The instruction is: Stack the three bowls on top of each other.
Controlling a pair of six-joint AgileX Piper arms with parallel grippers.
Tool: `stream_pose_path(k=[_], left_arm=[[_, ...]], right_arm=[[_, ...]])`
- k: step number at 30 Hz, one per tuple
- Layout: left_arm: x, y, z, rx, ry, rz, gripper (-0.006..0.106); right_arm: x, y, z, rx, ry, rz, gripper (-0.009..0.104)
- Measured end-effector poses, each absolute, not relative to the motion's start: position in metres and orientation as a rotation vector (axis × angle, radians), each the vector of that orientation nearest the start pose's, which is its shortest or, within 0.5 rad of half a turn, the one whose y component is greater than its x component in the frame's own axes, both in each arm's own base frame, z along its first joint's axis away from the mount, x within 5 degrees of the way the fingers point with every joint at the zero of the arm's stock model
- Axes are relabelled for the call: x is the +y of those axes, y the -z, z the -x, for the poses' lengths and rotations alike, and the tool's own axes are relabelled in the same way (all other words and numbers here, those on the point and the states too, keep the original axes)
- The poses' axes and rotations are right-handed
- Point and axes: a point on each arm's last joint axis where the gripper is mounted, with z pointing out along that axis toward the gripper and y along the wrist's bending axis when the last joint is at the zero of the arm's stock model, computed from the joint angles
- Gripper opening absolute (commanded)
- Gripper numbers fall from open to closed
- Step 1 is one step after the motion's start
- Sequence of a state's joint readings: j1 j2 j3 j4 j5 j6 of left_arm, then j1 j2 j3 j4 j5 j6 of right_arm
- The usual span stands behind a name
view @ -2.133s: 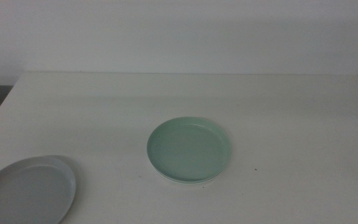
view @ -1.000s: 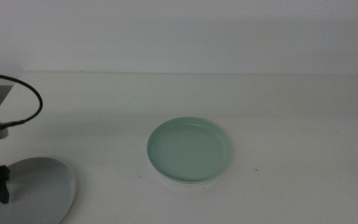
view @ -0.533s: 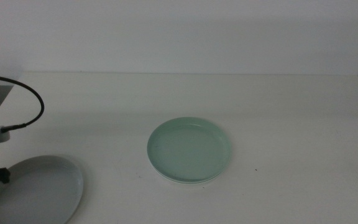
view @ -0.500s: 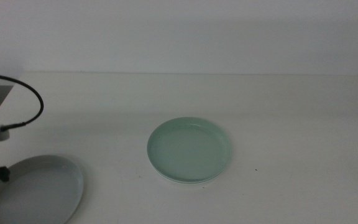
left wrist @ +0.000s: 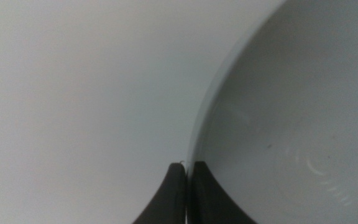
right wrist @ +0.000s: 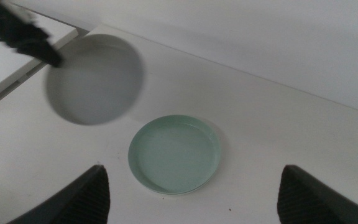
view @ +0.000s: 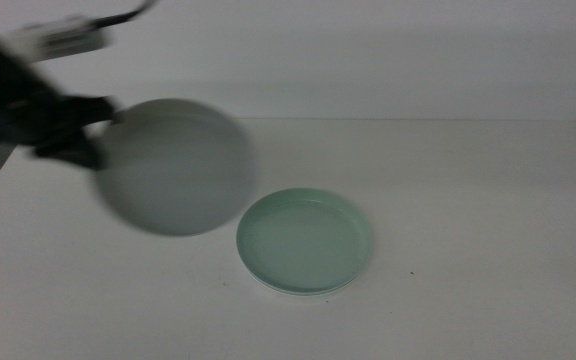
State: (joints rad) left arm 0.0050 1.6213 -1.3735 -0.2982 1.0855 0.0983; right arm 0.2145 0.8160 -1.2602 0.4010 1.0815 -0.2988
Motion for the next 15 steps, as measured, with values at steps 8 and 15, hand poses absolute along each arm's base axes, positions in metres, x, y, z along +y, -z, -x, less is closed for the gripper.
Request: stream_pose_path(k=[8,15], left_arm=[[-0.116,-0.261,-0.386,2.861,0.472,-0.226,-0.002],[-0.147,-0.212,-0.406,2.949,0.542,-0.258,-0.002]], right_arm=[[0.055,-0.459,-0.105,2.009,-0.435,0.538,0.093],[0.055,-0.459,-0.105,2.009,-0.435,0.538,0.093]])
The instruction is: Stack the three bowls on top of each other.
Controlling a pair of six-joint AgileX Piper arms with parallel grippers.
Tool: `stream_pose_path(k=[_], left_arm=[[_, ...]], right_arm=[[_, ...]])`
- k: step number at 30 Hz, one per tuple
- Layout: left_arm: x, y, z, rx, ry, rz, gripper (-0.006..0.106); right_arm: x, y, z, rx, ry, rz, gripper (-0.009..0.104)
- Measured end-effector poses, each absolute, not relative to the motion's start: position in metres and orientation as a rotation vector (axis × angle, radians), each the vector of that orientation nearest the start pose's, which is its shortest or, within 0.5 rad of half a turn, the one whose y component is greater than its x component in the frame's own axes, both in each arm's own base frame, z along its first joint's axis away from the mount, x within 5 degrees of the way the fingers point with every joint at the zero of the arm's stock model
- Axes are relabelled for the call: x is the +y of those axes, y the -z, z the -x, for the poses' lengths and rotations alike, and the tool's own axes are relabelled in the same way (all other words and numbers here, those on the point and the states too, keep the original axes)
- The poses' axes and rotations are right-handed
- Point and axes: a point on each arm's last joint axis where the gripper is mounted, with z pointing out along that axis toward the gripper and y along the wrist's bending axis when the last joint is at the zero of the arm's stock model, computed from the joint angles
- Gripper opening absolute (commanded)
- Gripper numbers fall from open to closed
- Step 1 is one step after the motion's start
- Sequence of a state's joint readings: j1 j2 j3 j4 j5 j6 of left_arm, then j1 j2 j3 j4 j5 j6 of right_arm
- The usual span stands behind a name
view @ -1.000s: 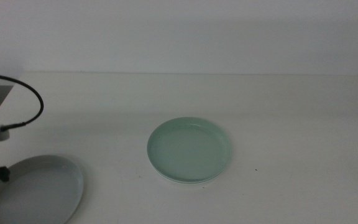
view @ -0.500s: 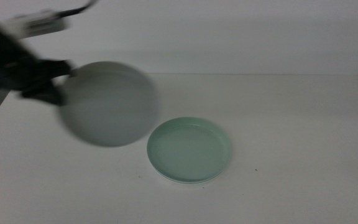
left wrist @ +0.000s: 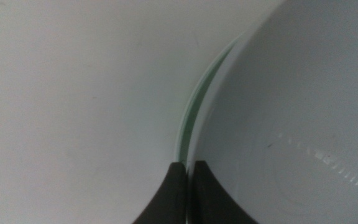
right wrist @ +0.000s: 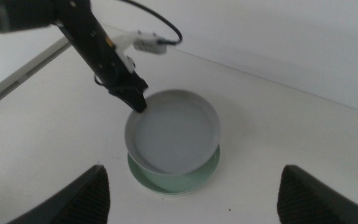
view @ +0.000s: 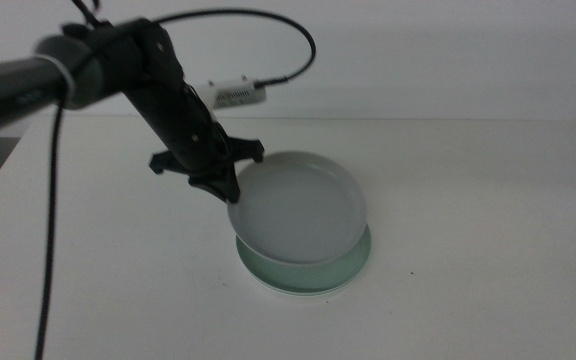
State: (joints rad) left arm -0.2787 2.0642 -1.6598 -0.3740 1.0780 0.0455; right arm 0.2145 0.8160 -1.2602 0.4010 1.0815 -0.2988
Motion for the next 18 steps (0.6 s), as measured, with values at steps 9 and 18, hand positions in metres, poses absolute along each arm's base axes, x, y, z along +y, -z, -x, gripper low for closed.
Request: stream_pose_path(k=[9,18], left_arm=[[-0.155,-0.189,-0.41,2.97,0.595,-0.299,0.012],[-0.15,-0.217,-0.402,2.915,0.548,-0.435,0.085]], right_arm=[[0.055,-0.459,-0.105,2.009,-0.435,0.538,0.093],[0.055,-0.459,-0.105,2.009,-0.435,0.538,0.093]])
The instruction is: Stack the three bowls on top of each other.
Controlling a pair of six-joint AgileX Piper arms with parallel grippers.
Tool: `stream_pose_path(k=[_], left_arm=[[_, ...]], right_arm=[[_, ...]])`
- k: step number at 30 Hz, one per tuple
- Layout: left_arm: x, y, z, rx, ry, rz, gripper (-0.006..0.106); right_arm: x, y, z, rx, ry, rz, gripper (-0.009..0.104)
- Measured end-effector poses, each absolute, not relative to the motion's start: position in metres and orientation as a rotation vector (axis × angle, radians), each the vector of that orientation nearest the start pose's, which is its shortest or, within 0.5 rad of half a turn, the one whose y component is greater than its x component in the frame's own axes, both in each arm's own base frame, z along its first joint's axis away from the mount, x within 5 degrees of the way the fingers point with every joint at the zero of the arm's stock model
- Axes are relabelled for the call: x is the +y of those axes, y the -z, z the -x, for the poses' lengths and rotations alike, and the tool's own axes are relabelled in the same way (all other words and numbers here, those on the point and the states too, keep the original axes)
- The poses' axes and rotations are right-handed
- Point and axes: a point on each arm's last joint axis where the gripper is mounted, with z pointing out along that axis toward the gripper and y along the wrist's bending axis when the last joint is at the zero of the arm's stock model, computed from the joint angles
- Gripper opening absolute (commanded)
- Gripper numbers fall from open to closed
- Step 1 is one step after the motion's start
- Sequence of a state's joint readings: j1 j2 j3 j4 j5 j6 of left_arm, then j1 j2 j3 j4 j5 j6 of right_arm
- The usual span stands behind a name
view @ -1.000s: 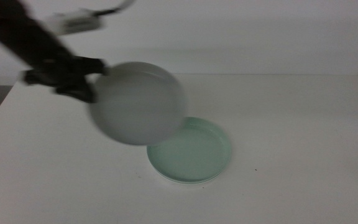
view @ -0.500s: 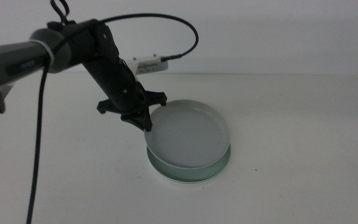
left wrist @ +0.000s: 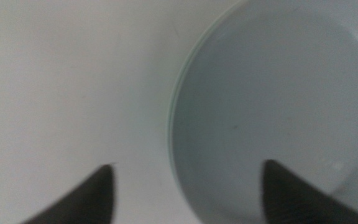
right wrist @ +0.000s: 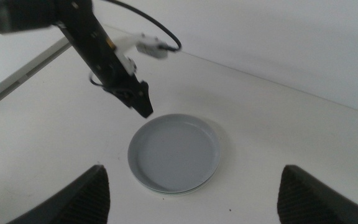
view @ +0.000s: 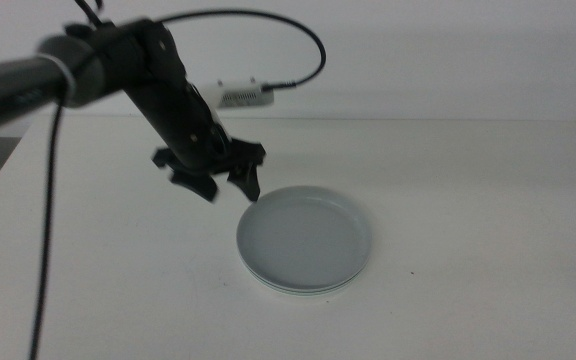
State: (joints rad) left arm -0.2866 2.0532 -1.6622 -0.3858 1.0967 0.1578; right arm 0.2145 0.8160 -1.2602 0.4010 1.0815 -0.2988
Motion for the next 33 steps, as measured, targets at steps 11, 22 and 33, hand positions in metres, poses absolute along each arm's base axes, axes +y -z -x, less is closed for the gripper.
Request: stream_pose_path(k=[11,22,33], left_arm=[[-0.107,-0.364,-0.309,2.46,0.415,-0.388,0.094],[-0.053,-0.433,-0.156,2.093,0.29,-0.313,0.094],[-0.031,-0.444,-0.122,1.985,0.122,-0.276,0.094]], right_arm=[[0.055,-0.459,-0.105,2.009,-0.437,0.538,0.093],[0.055,-0.459,-0.105,2.009,-0.437,0.538,0.093],[0.055,-0.459,-0.105,2.009,-0.437,0.538,0.093]])
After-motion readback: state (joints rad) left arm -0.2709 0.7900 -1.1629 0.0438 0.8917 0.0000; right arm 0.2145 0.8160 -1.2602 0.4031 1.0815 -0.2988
